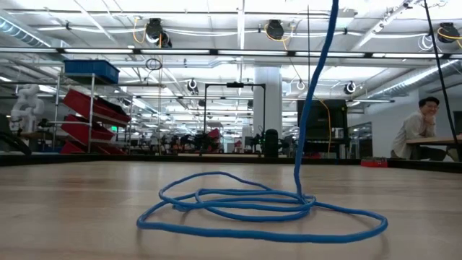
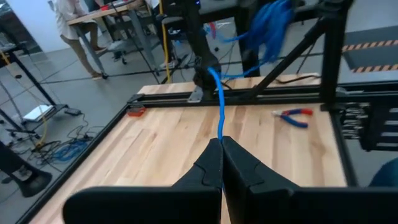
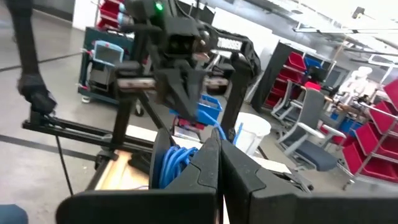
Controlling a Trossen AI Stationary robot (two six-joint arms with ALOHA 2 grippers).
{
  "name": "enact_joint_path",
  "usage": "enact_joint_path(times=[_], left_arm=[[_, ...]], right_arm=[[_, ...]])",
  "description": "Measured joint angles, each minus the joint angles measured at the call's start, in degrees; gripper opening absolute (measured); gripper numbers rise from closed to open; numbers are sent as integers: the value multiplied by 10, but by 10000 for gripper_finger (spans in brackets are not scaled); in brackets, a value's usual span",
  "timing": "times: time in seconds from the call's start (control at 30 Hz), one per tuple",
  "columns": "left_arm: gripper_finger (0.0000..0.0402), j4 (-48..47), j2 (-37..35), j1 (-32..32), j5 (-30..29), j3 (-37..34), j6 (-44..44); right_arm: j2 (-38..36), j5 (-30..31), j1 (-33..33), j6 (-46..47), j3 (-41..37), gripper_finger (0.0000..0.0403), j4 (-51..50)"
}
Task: Coil cords
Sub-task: Coil the blue wire onto the spool
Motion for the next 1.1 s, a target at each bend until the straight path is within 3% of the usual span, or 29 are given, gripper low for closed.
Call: enact_joint_path(times=[0.63, 1.1], left_arm=[[2, 118, 0, 4, 3, 0, 56], [2, 263, 24, 67, 164, 0, 164]], right_arm=[[38, 2, -69, 19, 0, 0, -24], [45, 40, -84, 48, 0, 0, -23]])
